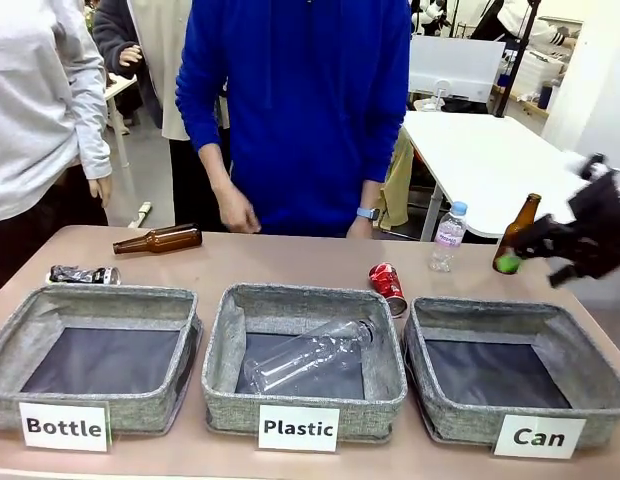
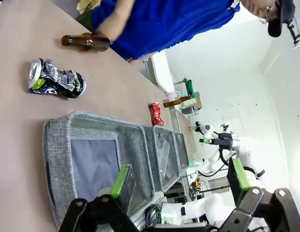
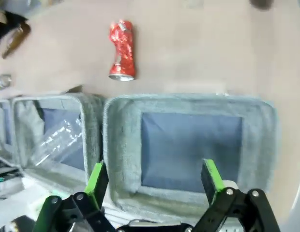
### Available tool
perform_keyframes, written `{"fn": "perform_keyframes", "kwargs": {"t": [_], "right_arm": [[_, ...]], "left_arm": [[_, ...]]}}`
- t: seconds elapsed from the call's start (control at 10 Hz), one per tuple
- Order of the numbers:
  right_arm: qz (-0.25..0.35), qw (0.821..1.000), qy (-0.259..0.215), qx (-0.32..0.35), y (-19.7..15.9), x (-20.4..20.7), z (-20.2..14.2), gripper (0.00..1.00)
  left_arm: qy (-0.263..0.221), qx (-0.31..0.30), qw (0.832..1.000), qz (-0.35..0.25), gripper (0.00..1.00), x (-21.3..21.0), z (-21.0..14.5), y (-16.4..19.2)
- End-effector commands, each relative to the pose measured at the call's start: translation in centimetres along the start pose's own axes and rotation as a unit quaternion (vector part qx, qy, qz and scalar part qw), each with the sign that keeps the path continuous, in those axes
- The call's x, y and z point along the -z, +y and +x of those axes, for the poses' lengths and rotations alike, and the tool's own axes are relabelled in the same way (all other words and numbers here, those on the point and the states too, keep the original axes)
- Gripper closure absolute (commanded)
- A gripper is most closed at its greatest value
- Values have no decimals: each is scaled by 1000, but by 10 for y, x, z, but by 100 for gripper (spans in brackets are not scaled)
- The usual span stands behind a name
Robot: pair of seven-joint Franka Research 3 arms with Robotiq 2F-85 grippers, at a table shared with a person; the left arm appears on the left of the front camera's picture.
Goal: Sort the can waste into the basket.
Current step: Pick up the can waste from the table and place it in the right Fabric basket.
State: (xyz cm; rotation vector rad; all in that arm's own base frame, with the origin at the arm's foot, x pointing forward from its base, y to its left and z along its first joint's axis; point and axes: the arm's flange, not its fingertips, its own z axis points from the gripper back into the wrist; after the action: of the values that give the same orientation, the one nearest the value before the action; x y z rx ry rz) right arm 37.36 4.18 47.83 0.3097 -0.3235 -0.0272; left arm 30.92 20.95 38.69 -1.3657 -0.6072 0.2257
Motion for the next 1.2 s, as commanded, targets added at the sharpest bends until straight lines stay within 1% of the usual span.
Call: {"fn": "perform_keyframes", "kwargs": {"t": [0.0,0.1,0.3,0.4,0.5,0.7,0.9,1.0,1.1], "right_arm": [[-76,997,1,-20,50,15,41,0],[-99,994,7,-36,73,28,53,0],[-159,986,-7,-41,114,57,76,0],[-188,981,-14,-47,130,78,92,0],[-178,982,-5,-60,140,96,106,0],[-185,981,7,-63,152,129,120,0],[-197,979,19,-51,150,169,128,0],[-182,981,38,-49,149,187,126,0],[-180,982,46,-46,148,201,126,0]], "left_arm": [[-5,13,1000,-11,0,-1,-1,0],[-5,13,1000,-11,0,-1,-1,0],[-5,13,1000,-11,0,-1,-1,0],[-5,13,1000,-11,0,-1,-1,0],[-5,13,1000,-11,0,-1,-1,0],[-5,13,1000,-11,0,-1,-1,0],[-5,13,1000,-11,0,-1,-1,0],[-5,13,1000,-11,0,-1,-1,0],[-5,13,1000,-11,0,-1,-1,0]]}}
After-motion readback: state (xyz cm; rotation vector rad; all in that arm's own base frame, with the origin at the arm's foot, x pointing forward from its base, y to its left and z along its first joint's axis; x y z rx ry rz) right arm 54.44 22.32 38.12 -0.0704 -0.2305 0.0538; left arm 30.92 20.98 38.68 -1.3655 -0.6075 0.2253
